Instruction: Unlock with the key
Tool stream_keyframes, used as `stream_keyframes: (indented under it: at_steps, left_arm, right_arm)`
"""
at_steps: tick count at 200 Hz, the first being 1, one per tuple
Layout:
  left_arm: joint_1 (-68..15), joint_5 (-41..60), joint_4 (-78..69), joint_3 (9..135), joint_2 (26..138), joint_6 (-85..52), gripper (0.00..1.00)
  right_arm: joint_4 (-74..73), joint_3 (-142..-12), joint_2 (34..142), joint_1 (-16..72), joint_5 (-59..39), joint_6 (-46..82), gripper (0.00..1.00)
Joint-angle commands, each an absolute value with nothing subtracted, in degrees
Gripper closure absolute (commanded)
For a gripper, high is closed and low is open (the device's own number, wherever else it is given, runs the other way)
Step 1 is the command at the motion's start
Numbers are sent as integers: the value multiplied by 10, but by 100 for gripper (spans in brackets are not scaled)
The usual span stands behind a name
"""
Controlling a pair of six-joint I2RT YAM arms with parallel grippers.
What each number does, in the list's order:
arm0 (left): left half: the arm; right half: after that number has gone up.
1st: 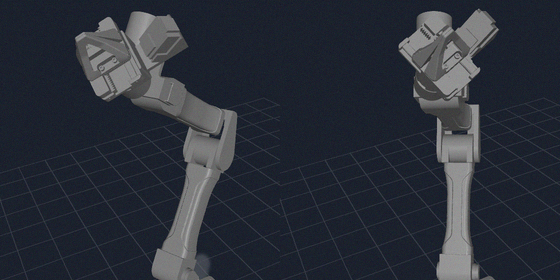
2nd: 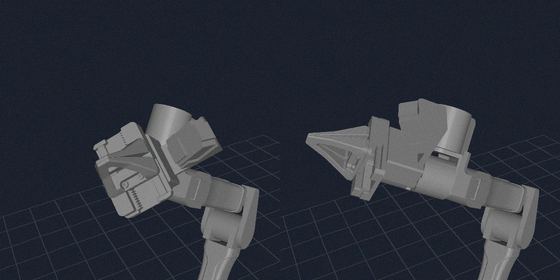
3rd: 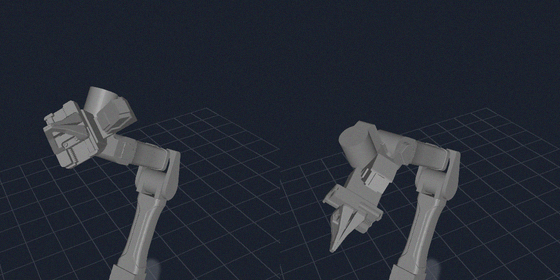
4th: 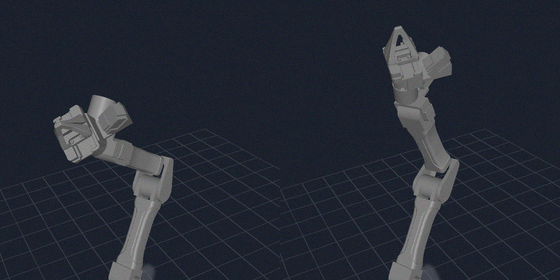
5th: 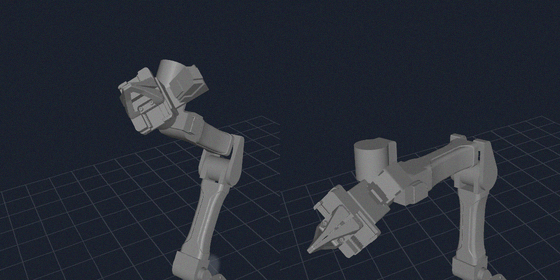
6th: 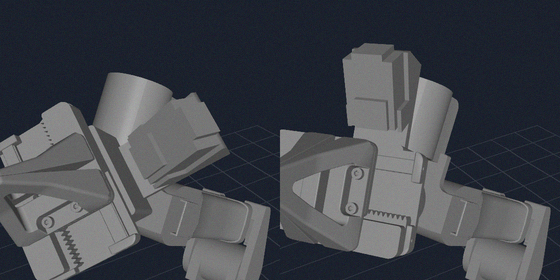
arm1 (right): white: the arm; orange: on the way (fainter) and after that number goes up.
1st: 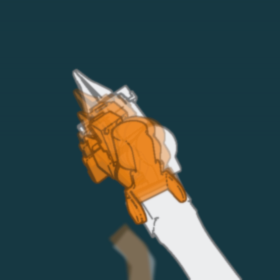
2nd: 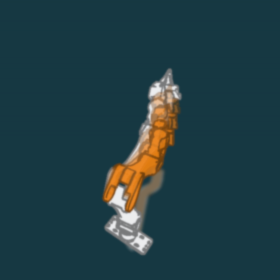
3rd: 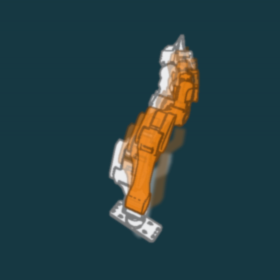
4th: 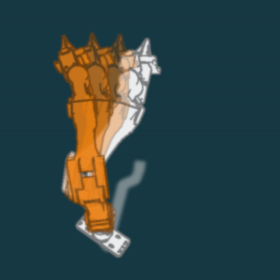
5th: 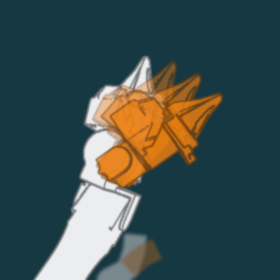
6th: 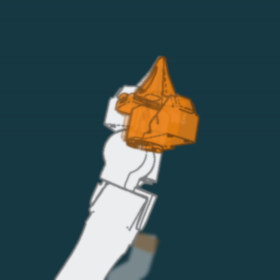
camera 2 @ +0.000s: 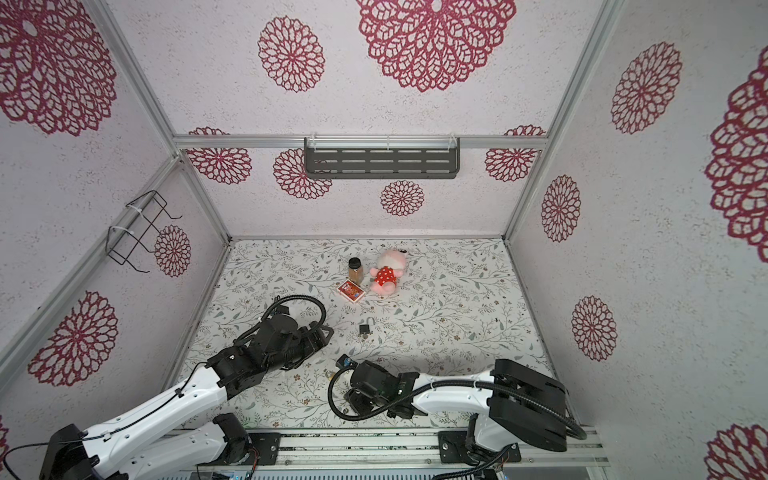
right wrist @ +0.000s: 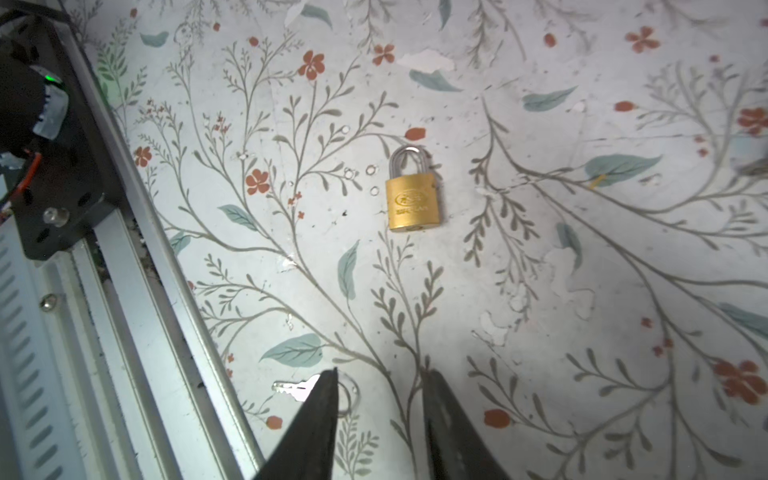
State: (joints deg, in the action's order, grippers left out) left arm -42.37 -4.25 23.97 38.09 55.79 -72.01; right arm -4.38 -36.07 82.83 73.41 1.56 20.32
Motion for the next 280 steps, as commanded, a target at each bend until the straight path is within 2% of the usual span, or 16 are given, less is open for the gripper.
stream_keyframes:
  at_steps: [1,113,170,238,280]
  left_arm:
    - [-414,-59,278,374,544,-710,11]
    - [-379,-47,294,345,506,-711,10]
    - [-376,-38,283,343,512,-705,10]
    - [-376,-26,274,342,510,-704,10]
    - [-376,-35,290,333,494,-707,9]
  right_arm:
    - [-19,-386,842,742,4,177,57]
    - [48,-429,902,759,52,163,56]
    - [82,-412,869,758,110,190,61]
    - [68,-398,824,757,40,259,61]
    - [85,-403,838,762,42,329,61]
